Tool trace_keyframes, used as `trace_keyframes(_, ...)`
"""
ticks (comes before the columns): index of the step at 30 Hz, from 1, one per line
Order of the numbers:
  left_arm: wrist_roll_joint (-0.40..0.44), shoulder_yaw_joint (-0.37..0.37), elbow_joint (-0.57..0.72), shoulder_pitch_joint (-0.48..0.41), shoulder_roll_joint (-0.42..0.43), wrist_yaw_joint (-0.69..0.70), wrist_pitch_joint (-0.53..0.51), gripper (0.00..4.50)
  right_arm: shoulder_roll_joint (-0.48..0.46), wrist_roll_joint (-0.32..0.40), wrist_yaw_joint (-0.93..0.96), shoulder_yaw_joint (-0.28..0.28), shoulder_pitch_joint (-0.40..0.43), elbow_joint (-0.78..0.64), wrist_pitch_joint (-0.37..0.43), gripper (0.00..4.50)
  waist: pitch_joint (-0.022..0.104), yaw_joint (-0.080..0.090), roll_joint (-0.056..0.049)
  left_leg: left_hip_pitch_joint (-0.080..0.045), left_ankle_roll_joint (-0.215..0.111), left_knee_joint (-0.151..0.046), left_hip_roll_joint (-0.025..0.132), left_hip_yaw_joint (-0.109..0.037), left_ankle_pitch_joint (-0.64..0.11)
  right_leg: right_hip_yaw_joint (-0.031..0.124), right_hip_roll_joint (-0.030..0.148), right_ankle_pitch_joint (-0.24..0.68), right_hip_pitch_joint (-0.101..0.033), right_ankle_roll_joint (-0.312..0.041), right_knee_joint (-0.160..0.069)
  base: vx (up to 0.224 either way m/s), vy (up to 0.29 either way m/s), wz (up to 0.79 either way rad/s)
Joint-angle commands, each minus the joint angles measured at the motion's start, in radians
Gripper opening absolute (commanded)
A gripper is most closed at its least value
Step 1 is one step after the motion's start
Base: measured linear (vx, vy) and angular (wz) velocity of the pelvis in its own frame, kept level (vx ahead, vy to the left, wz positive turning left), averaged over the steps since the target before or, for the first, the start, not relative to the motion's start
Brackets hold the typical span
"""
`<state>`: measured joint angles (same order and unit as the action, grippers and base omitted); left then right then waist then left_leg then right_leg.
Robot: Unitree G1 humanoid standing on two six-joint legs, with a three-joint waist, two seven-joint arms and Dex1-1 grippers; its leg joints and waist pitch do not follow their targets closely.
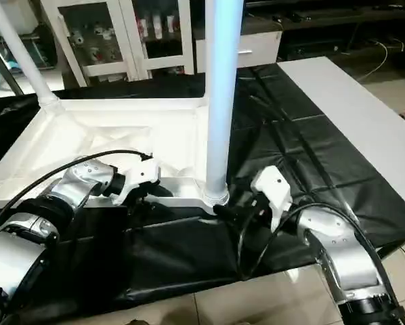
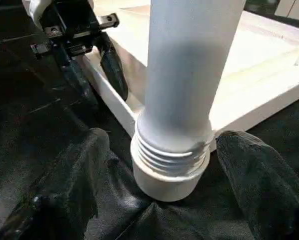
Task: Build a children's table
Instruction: Rotate table base, then rotate leg to tighten
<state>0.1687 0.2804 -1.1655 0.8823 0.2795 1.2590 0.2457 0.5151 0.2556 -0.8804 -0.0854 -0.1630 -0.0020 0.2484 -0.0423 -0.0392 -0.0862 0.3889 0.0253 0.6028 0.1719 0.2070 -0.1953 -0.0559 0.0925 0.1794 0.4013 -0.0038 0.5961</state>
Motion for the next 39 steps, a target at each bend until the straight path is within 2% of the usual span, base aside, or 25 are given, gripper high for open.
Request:
trace_keyframes(1, -0.009, -0.01, -0.01, 0.022, -0.004, -0.003, 0.009, 1.63, 0.001, 0.008, -0.005, 0.002, -0.007, -0.038, 0.009, 3.8, 0.067, -0.001, 0.006, -0.021, -0.099, -0.069, 0.059, -0.033, -0.196, 0.033, 0.062, 0.097, -0.052, -0.282, -0.066, 0.0, 0.0, 0.0)
trace_keyframes(6, -0.007, -0.013, -0.02, 0.026, -0.006, -0.007, 0.02, 1.18, 0.007, 0.01, -0.005, 0.001, -0.001, -0.046, 0.012, 3.8, 0.068, 0.0, 0.006, -0.021, -0.105, -0.067, 0.059, -0.034, -0.186, 0.033, 0.062, 0.085, -0.053, -0.281, -0.064, 0.0, 0.0, 0.0)
trace_keyframes(9, -0.007, -0.017, -0.022, 0.027, -0.008, -0.008, 0.027, 1.05, 0.012, 0.013, -0.008, 0.004, 0.002, -0.051, 0.015, 3.8, 0.069, 0.0, 0.005, -0.022, -0.11, -0.067, 0.06, -0.034, -0.178, 0.032, 0.062, 0.077, -0.052, -0.281, -0.063, 0.0, 0.0, 0.0)
trace_keyframes(17, -0.012, -0.024, -0.028, 0.026, -0.013, -0.006, 0.025, 0.43, 0.014, 0.013, -0.008, 0.003, -0.005, -0.049, 0.019, 3.8, 0.068, 0.001, 0.009, -0.021, -0.112, -0.066, 0.059, -0.033, -0.174, 0.032, 0.062, 0.088, -0.053, -0.28, -0.064, 0.0, 0.0, 0.0)
trace_keyframes(18, -0.012, -0.023, -0.026, 0.021, -0.012, -0.003, 0.026, 0.31, 0.014, 0.013, -0.008, 0.001, -0.004, -0.05, 0.019, 3.8, 0.068, 0.001, 0.012, -0.02, -0.113, -0.066, 0.059, -0.033, -0.173, 0.032, 0.061, 0.088, -0.053, -0.28, -0.064, 0.0, 0.0, 0.0)
trace_keyframes(19, -0.011, -0.022, -0.026, 0.019, -0.011, -0.002, 0.027, 0.24, 0.014, 0.014, -0.008, 0.001, -0.004, -0.05, 0.02, 3.8, 0.069, 0.0, 0.009, -0.021, -0.115, -0.065, 0.059, -0.032, -0.17, 0.032, 0.062, 0.088, -0.052, -0.281, -0.063, 0.0, 0.0, 0.0)
trace_keyframes(20, -0.007, -0.018, -0.023, 0.009, -0.009, 0.003, 0.027, 0.2, 0.012, 0.013, -0.007, -0.002, -0.004, -0.051, 0.02, 3.8, 0.069, 0.0, 0.014, -0.02, -0.118, -0.065, 0.059, -0.032, -0.166, 0.033, 0.062, 0.087, -0.053, -0.28, -0.064, 0.0, 0.0, 0.0)
trace_keyframes(24, 0.002, -0.007, -0.018, -0.011, -0.005, 0.006, 0.032, 0.04, 0.009, 0.013, -0.006, -0.007, -0.003, -0.051, 0.02, 3.8, 0.07, 0.001, 0.012, -0.019, -0.127, -0.063, 0.058, -0.033, -0.149, 0.032, 0.062, 0.067, -0.053, -0.281, -0.06, 0.0, 0.0, 0.0)
trace_keyframes(27, 0.028, 0.026, 0.005, -0.053, 0.016, 0.025, 0.039, 0.04, 0.007, 0.013, -0.013, -0.01, -0.013, -0.04, 0.018, 3.8, 0.069, 0.0, 0.028, -0.016, -0.138, -0.064, 0.059, -0.032, -0.144, 0.032, 0.064, 0.08, -0.055, -0.28, -0.06, 0.0, 0.0, 0.0)
trace_keyframes(28, 0.033, 0.034, 0.009, -0.058, 0.021, 0.03, 0.04, 0.04, 0.007, 0.014, -0.014, -0.01, -0.015, -0.036, 0.018, 3.8, 0.069, -0.001, 0.022, -0.017, -0.139, -0.063, 0.059, -0.032, -0.142, 0.032, 0.064, 0.092, -0.053, -0.276, -0.06, 0.0, 0.0, 0.0)
trace_keyframes(32, 0.056, 0.055, 0.02, -0.07, 0.039, 0.029, 0.038, 0.04, 0.006, 0.013, -0.018, -0.012, -0.027, -0.024, 0.017, 3.8, 0.067, 0.0, 0.023, -0.018, -0.128, -0.066, 0.06, -0.032, -0.16, 0.033, 0.064, 0.125, -0.051, -0.27, -0.062, 0.0, 0.0, 0.0)
trace_keyframes(34, 0.065, 0.05, 0.059, -0.117, 0.072, -0.016, -0.004, 0.04, -0.026, -0.025, 0.042, -0.019, -0.068, 0.024, 0.013, 3.8, 0.063, 0.012, 0.021, -0.009, -0.114, -0.071, 0.057, -0.035, -0.17, 0.03, 0.063, 0.153, -0.055, -0.264, -0.064, 0.0, 0.0, 0.0)
trace_keyframes(35, 0.064, 0.047, 0.064, -0.123, 0.075, -0.022, -0.011, 0.04, -0.031, -0.031, 0.053, -0.019, -0.074, 0.031, 0.013, 3.8, 0.063, 0.01, 0.018, -0.016, -0.105, -0.072, 0.058, -0.034, -0.184, 0.03, 0.062, 0.175, -0.05, -0.259, -0.066, 0.0, 0.0, 0.0)
trace_keyframes(37, 0.061, 0.032, 0.106, -0.151, 0.091, -0.064, -0.078, 0.04, -0.056, -0.045, 0.102, -0.013, -0.088, 0.049, 0.017, 3.8, 0.061, 0.015, 0.018, -0.023, -0.078, -0.075, 0.06, -0.034, -0.215, 0.034, 0.063, 0.218, -0.047, -0.253, -0.072, 0.0, 0.0, 0.0)
trace_keyframes(38, 0.052, 0.022, 0.145, -0.165, 0.092, -0.068, -0.135, 0.04, -0.064, -0.039, 0.113, -0.006, -0.087, 0.047, 0.025, 3.8, 0.06, 0.019, 0.023, -0.022, -0.069, -0.078, 0.061, -0.036, -0.229, 0.035, 0.064, 0.234, -0.05, -0.251, -0.071, 0.0, 0.0, 0.0)
trace_keyframes(39, 0.049, 0.018, 0.185, -0.177, 0.094, -0.075, -0.184, 0.04, -0.069, -0.034, 0.12, -0.002, -0.084, 0.043, 0.032, 3.8, 0.057, 0.021, 0.023, -0.021, -0.066, -0.079, 0.059, -0.036, -0.24, 0.034, 0.063, 0.256, -0.048, -0.246, -0.074, 0.0, 0.0, 0.0)
